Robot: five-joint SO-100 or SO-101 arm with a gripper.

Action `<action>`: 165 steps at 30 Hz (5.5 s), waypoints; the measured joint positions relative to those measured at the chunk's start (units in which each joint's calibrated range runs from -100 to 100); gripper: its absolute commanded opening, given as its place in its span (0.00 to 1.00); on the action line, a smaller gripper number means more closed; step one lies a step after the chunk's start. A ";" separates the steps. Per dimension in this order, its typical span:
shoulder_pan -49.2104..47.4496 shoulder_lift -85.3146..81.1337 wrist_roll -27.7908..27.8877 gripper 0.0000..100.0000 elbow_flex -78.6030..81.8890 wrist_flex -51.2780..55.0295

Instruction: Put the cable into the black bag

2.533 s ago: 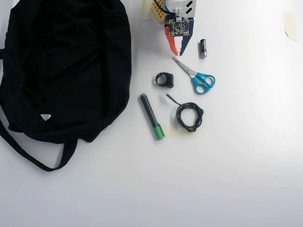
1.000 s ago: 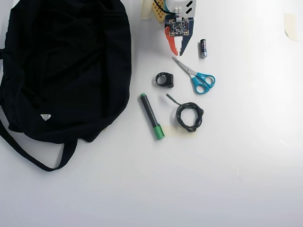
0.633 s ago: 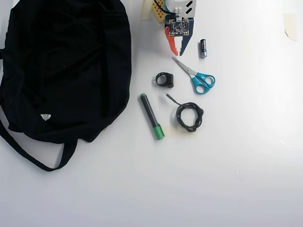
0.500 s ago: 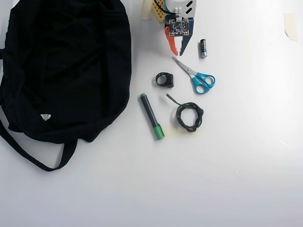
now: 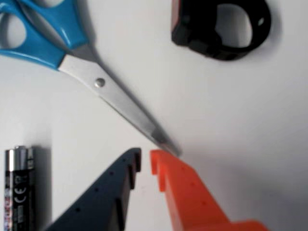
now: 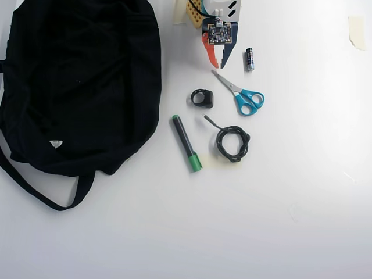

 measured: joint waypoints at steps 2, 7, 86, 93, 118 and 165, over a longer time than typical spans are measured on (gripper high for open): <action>0.00 0.00 0.00 0.02 0.00 0.00; 0.00 0.00 0.00 0.02 0.00 0.00; 0.07 45.99 -0.05 0.02 -48.43 -14.77; 0.22 58.03 -0.10 0.02 -62.26 -24.30; 3.97 88.09 -0.10 0.02 -87.74 -55.47; 2.50 81.20 0.10 0.02 -86.71 -15.03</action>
